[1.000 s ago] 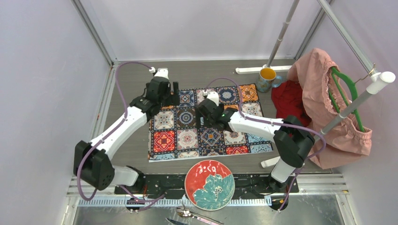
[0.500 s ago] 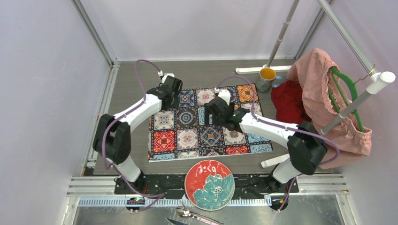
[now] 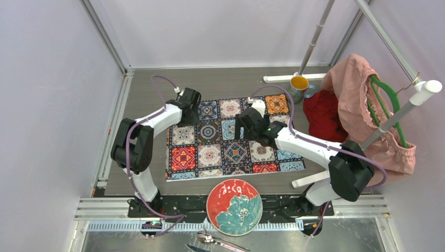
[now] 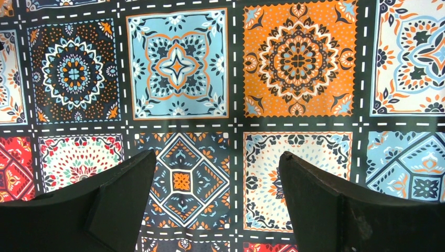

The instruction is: Set the dinner table for one person

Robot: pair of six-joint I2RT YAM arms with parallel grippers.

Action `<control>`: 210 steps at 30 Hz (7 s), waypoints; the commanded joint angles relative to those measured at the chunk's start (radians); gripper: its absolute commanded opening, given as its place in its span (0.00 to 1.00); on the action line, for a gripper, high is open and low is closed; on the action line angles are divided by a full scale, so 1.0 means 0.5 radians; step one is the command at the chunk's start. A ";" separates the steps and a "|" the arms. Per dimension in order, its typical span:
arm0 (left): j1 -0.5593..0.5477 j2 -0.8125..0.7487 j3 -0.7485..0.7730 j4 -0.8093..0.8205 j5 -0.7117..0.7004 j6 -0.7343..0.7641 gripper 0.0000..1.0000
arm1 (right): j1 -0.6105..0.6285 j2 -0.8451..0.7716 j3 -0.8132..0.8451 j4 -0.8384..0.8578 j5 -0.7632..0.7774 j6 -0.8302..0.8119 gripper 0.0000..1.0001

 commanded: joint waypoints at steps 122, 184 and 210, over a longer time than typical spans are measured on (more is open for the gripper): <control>-0.020 -0.882 -0.172 0.366 0.386 0.423 1.00 | -0.193 -0.376 -0.217 -0.073 0.101 -0.012 1.00; -0.026 -1.481 -0.457 0.599 -0.258 0.453 1.00 | -0.193 -0.402 -0.214 -0.014 0.142 -0.047 1.00; -0.026 -1.448 -0.395 0.496 -0.227 0.464 1.00 | -0.195 -0.406 -0.218 -0.017 0.084 -0.043 1.00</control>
